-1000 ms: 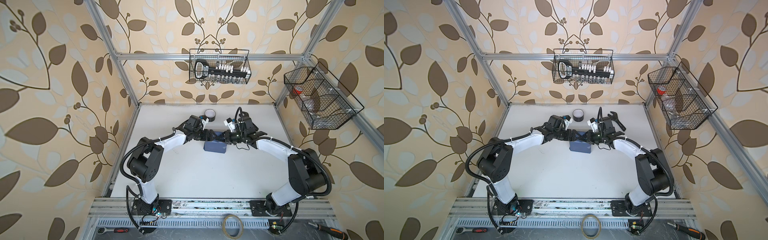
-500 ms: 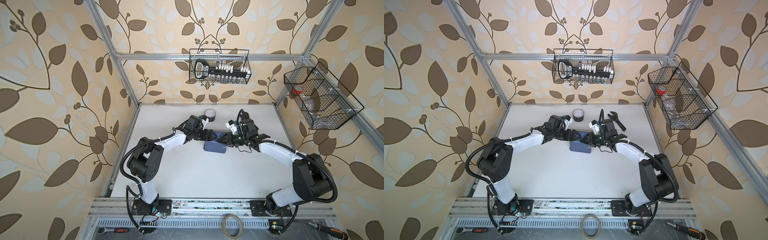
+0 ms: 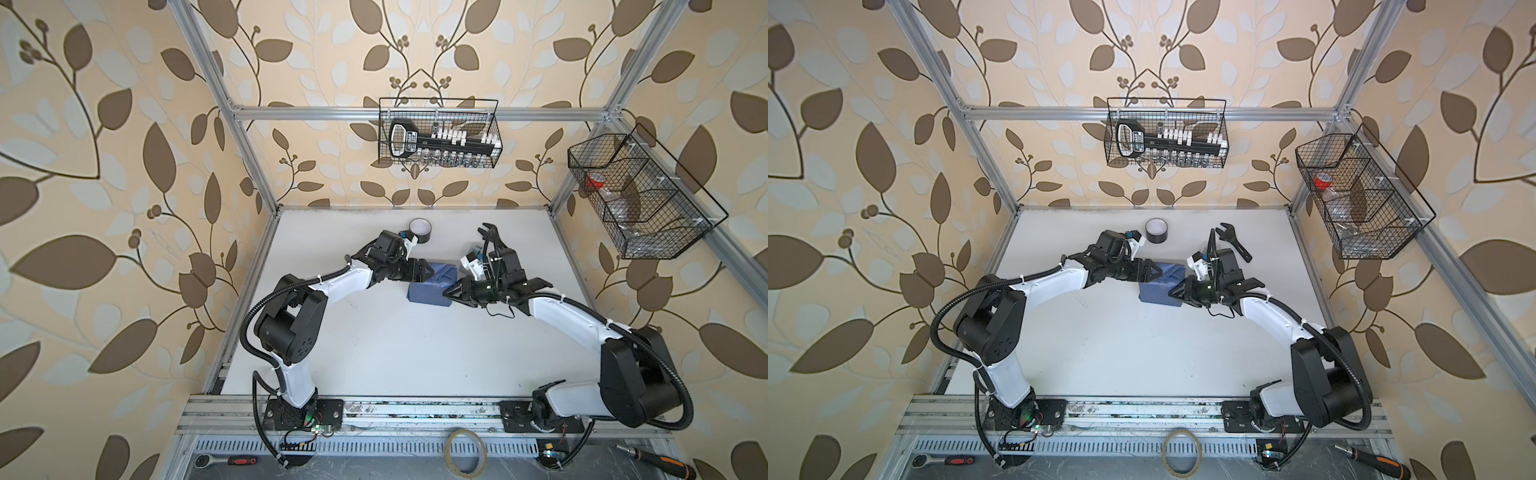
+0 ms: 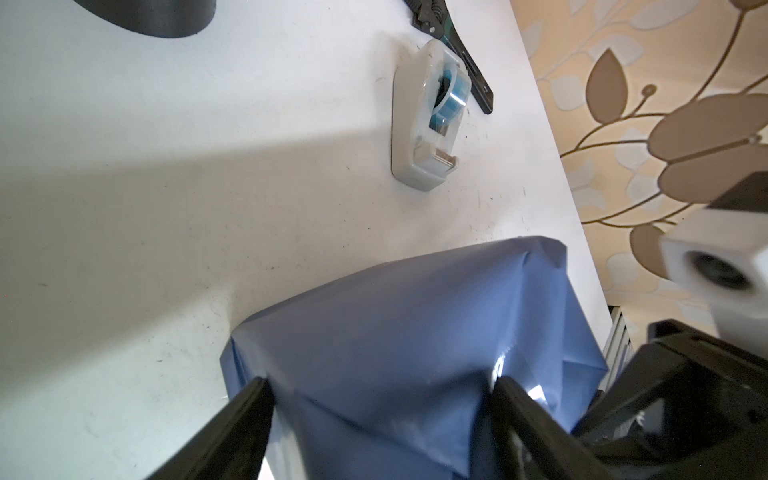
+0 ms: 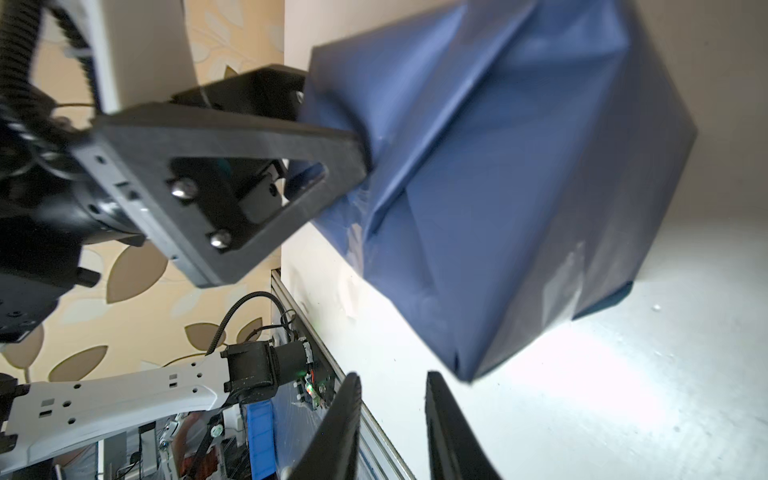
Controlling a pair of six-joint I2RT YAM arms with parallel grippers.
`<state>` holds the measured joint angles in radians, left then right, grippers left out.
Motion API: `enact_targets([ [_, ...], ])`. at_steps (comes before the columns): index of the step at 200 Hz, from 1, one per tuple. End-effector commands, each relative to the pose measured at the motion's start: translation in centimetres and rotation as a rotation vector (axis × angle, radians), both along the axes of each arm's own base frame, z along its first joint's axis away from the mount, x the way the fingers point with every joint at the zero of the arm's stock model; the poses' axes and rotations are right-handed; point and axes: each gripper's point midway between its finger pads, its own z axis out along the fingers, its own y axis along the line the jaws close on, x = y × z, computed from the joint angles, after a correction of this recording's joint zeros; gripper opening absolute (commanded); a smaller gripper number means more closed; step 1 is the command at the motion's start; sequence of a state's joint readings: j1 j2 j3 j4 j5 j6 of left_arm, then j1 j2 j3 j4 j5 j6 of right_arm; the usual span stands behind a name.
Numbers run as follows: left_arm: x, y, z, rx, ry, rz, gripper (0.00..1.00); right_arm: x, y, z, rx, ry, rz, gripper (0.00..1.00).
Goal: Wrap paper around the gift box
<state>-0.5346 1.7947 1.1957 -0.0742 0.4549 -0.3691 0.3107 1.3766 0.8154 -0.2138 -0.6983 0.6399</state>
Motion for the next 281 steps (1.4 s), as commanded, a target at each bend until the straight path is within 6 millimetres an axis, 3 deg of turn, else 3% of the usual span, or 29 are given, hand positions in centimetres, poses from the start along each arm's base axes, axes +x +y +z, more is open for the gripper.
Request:
enact_targets([
  [1, -1.6, 1.6, -4.3, 0.144, 0.083, 0.005, 0.83, 0.4, -0.4, 1.7, -0.015, -0.075, -0.014, 0.29],
  [36, -1.5, 1.5, -4.2, 0.140, 0.083, 0.004, 0.83, 2.5, 0.6, 4.2, 0.000, -0.160, -0.027, 0.25],
  [68, -1.5, 1.5, -4.2, 0.140, 0.081, 0.005, 0.83, 4.3, 1.9, 4.2, -0.025, -0.171, -0.024, 0.17],
  [119, -1.4, 1.4, -4.3, 0.139, 0.085, 0.005, 0.83, 5.8, 2.7, 1.0, -0.064, -0.115, -0.018, 0.10],
  [153, -1.4, 1.4, -4.1, 0.141, 0.082, 0.005, 0.83, 4.9, 1.7, -1.0, -0.089, -0.073, -0.017, 0.06],
  [197, -1.3, 1.6, -3.9, 0.146, 0.075, 0.008, 0.83, 4.1, 0.6, 2.0, -0.066, -0.128, -0.016, 0.05],
  [230, -1.3, 1.5, -3.9, 0.145, 0.073, 0.006, 0.83, 5.1, 1.0, 4.5, -0.032, -0.175, -0.030, 0.05],
  [281, -1.2, 1.5, -4.0, 0.143, 0.077, 0.011, 0.83, 7.0, 2.5, 3.4, -0.036, -0.148, -0.024, 0.05],
])
